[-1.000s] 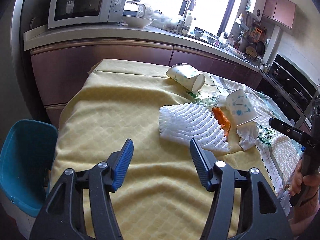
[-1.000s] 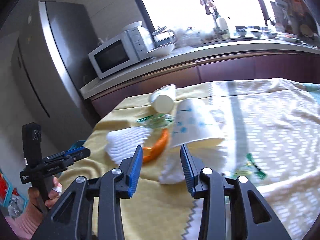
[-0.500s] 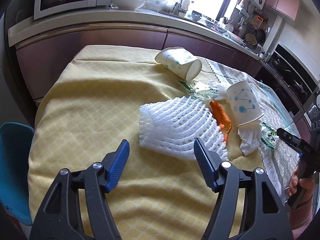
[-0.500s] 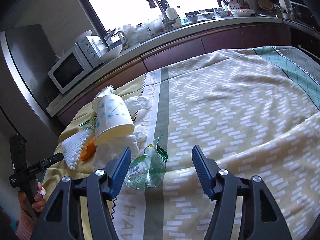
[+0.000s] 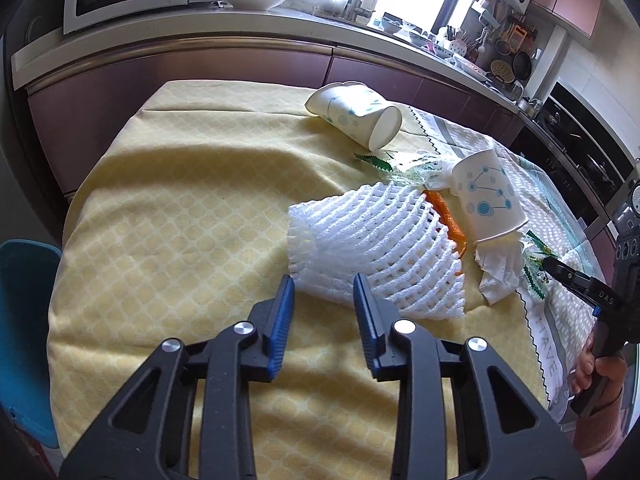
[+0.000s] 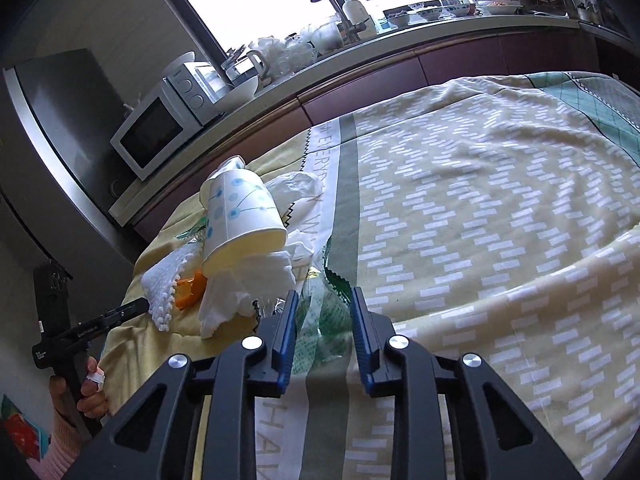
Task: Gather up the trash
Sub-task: 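Grasp a white foam net with the left tool while the right tool grasps a clear plastic wrapper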
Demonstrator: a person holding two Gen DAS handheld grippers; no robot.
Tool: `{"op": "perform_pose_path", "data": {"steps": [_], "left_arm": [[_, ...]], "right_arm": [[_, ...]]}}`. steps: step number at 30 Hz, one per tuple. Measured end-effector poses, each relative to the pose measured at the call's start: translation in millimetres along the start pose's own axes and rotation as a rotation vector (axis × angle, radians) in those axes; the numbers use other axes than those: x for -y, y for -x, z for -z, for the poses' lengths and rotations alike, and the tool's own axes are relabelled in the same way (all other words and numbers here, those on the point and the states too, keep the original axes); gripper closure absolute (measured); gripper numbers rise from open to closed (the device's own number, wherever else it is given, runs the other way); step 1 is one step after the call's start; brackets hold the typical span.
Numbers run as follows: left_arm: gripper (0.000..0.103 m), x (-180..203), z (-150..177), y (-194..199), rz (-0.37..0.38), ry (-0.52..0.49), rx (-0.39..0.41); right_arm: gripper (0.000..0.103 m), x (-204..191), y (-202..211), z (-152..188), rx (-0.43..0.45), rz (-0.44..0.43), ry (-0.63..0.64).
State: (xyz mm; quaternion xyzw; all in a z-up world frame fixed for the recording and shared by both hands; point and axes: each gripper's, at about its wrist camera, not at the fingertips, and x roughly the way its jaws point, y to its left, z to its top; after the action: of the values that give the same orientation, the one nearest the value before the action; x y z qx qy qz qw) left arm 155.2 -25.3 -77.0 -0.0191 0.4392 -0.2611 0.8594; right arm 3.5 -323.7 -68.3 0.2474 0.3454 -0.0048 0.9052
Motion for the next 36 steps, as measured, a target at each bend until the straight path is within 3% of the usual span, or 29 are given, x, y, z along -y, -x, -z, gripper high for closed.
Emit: {"op": "perform_pose_path", "data": {"steps": [3, 7, 14, 15, 16, 17, 22, 27, 30, 31, 36], "left_arm": [[0.085, 0.7, 2.4, 2.4, 0.008, 0.000, 0.003], [0.099, 1.2, 6.1, 9.0, 0.023, -0.002, 0.014], [0.101, 3.3, 13.1, 27.9, 0.052, -0.023, 0.050], [0.093, 4.2, 13.4, 30.3, 0.044, -0.030, 0.058], [0.071, 4.5, 13.1, 30.9, 0.039, -0.033, 0.060], [0.063, 4.4, 11.8, 31.0, 0.027, -0.032, 0.070], [0.060, 9.1, -3.9, 23.5, 0.010, -0.061, 0.093], [0.076, 10.0, -12.8, -2.0, -0.010, -0.059, 0.029], [0.085, 8.9, -11.5, -4.2, -0.004, -0.050, 0.027], [0.093, 8.7, -10.6, -3.0, 0.002, -0.048, 0.029], [0.097, 10.8, -4.0, 6.3, 0.020, -0.051, 0.041]], "right_arm": [[0.090, -2.9, 3.5, 0.5, 0.002, -0.005, 0.008], [0.092, -9.5, 11.7, 0.1, 0.024, -0.010, 0.027], [0.092, -17.9, 25.9, -5.0, 0.054, -0.033, 0.044], [0.092, -19.2, 27.0, -5.4, 0.058, -0.035, 0.048], [0.092, -20.5, 27.8, -5.7, 0.059, -0.039, 0.052], [0.092, -21.7, 27.9, -5.7, 0.060, -0.042, 0.053], [0.092, -26.0, 26.3, -6.2, 0.056, -0.056, 0.058], [0.092, -26.6, 28.8, -7.5, 0.063, -0.062, 0.061], [0.092, -27.0, 32.3, -9.1, 0.073, -0.068, 0.066], [0.092, -27.5, 33.1, -9.7, 0.075, -0.070, 0.069], [0.092, -38.9, 35.8, -11.5, 0.087, -0.099, 0.095]]}}
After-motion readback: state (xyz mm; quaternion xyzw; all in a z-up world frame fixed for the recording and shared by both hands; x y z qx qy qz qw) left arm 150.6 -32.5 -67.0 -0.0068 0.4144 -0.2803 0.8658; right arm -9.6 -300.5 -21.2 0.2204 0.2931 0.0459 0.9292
